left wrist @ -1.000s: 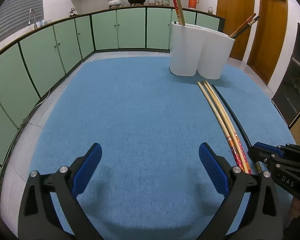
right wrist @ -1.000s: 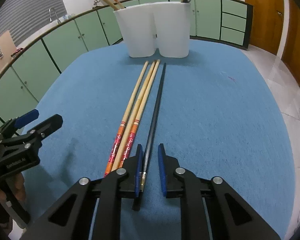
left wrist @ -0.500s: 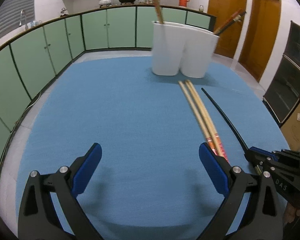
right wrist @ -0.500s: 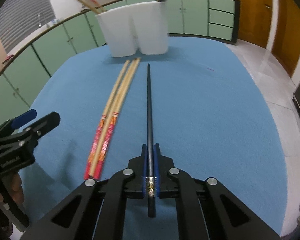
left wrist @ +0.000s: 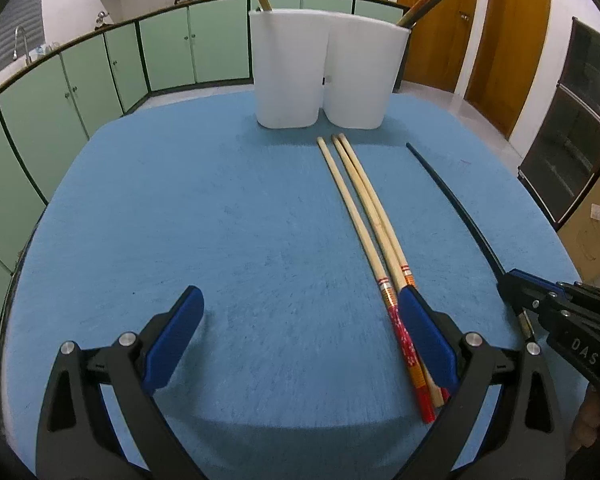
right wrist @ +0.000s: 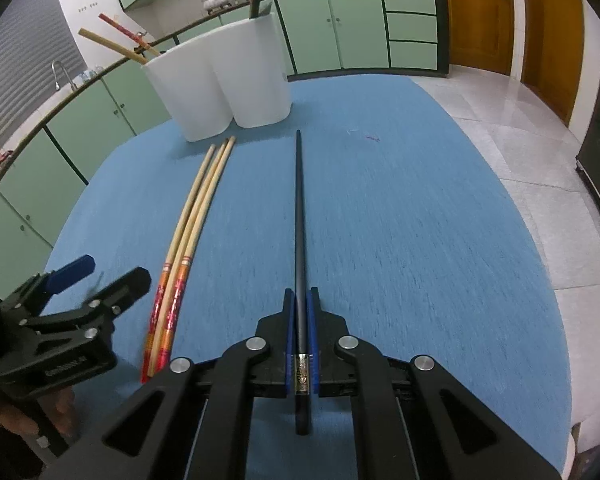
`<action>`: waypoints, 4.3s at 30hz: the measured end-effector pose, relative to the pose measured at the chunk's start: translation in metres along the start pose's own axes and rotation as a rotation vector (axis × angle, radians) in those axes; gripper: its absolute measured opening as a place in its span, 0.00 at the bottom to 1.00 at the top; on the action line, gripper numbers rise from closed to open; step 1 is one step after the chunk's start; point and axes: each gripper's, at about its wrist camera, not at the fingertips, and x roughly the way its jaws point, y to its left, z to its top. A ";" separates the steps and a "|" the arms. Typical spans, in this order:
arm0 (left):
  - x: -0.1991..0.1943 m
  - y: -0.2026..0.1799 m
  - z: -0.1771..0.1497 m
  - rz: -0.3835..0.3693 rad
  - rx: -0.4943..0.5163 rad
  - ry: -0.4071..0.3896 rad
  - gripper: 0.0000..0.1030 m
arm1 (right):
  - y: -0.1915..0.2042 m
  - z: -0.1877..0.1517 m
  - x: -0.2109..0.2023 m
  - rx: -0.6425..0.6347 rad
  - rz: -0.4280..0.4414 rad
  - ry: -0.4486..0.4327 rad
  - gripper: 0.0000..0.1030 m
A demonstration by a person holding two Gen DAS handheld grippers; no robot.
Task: Organize utensils
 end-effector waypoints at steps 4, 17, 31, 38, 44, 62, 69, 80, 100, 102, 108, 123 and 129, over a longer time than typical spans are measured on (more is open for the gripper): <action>0.007 -0.001 0.004 -0.010 -0.005 0.023 0.92 | -0.001 0.000 0.001 0.001 0.008 -0.002 0.06; 0.013 0.007 0.009 0.014 -0.007 0.047 0.56 | -0.007 0.003 0.000 0.022 0.030 -0.007 0.06; -0.005 0.031 -0.004 0.052 -0.052 0.054 0.08 | -0.006 0.004 0.000 0.027 0.026 -0.009 0.06; -0.006 0.042 -0.004 0.087 -0.083 0.046 0.05 | -0.006 0.005 0.002 0.025 0.025 -0.011 0.06; 0.002 0.043 0.005 0.086 -0.080 0.041 0.05 | -0.006 0.017 0.011 0.022 0.023 -0.012 0.06; -0.025 0.041 -0.018 0.064 -0.051 -0.026 0.57 | -0.019 -0.006 -0.021 -0.043 0.079 -0.102 0.42; -0.034 0.042 -0.035 0.064 -0.050 -0.010 0.64 | -0.018 -0.016 -0.023 -0.065 0.099 -0.075 0.52; -0.037 0.044 -0.044 0.057 -0.067 0.003 0.54 | -0.010 -0.020 -0.020 -0.097 0.076 -0.060 0.31; -0.031 0.041 -0.041 0.010 -0.072 0.011 0.08 | -0.008 -0.019 -0.016 -0.091 0.080 -0.051 0.26; -0.030 0.039 -0.040 0.013 -0.071 0.013 0.05 | -0.009 -0.019 -0.015 -0.089 0.077 -0.048 0.24; -0.029 0.036 -0.038 0.034 -0.074 0.016 0.05 | -0.010 -0.017 -0.014 -0.072 0.055 -0.044 0.15; -0.029 0.032 -0.036 0.062 -0.065 0.024 0.05 | 0.006 -0.018 -0.014 -0.146 -0.038 -0.043 0.06; -0.051 0.033 -0.025 0.056 -0.054 0.008 0.05 | -0.004 -0.006 -0.042 -0.117 -0.015 -0.100 0.06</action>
